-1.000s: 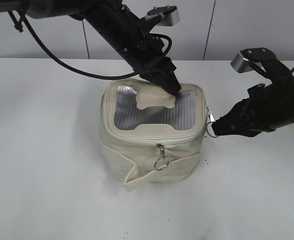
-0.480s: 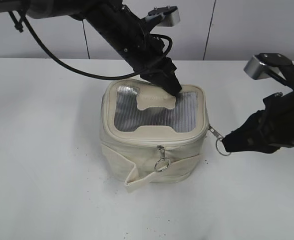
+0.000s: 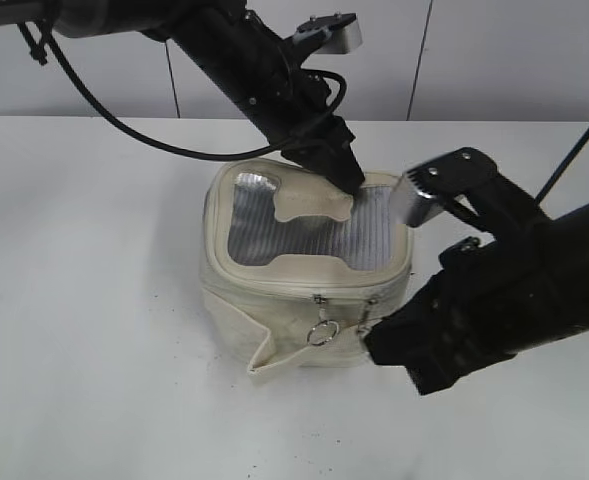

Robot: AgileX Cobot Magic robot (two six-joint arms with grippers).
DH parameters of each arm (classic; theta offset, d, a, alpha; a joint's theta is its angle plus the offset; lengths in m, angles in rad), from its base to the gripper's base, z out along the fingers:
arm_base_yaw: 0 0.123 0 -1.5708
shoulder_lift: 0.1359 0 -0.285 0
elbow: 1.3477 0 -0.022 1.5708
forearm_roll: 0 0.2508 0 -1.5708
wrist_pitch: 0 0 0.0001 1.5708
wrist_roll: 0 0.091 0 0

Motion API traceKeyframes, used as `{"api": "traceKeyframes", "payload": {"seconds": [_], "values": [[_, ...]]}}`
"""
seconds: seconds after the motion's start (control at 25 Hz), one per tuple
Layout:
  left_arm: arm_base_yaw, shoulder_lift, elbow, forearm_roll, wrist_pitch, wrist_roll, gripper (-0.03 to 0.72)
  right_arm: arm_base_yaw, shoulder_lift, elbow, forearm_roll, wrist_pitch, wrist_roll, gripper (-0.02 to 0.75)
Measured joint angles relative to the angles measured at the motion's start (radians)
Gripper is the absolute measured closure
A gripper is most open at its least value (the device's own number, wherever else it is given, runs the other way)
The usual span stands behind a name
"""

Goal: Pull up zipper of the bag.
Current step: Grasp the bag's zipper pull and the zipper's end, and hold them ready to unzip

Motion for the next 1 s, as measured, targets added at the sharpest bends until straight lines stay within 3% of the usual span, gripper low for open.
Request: {"api": "traceKeyframes", "payload": {"seconds": [0.16, 0.4, 0.84, 0.92, 1.0], "values": [[0.0, 0.0, 0.0, 0.0, 0.0, -0.003, 0.643, 0.099, 0.0, -0.003, 0.063, -0.095, 0.007, 0.732], [0.0, 0.0, 0.0, 0.002, 0.0, -0.004, 0.643, 0.177, 0.057, -0.092, 0.086, -0.122, 0.008, 0.732], [0.001, 0.0, 0.0, 0.003, 0.002, -0.007, 0.643, 0.198, 0.13, -0.151, 0.088, -0.112, 0.026, 0.726], [0.001, 0.0, 0.0, 0.003, 0.002, -0.007, 0.643, 0.2, 0.13, -0.151, 0.074, -0.114, 0.074, 0.68], [0.001, 0.0, 0.0, 0.003, 0.002, -0.008, 0.644, 0.208, 0.13, -0.151, 0.038, -0.113, 0.134, 0.573]]}}
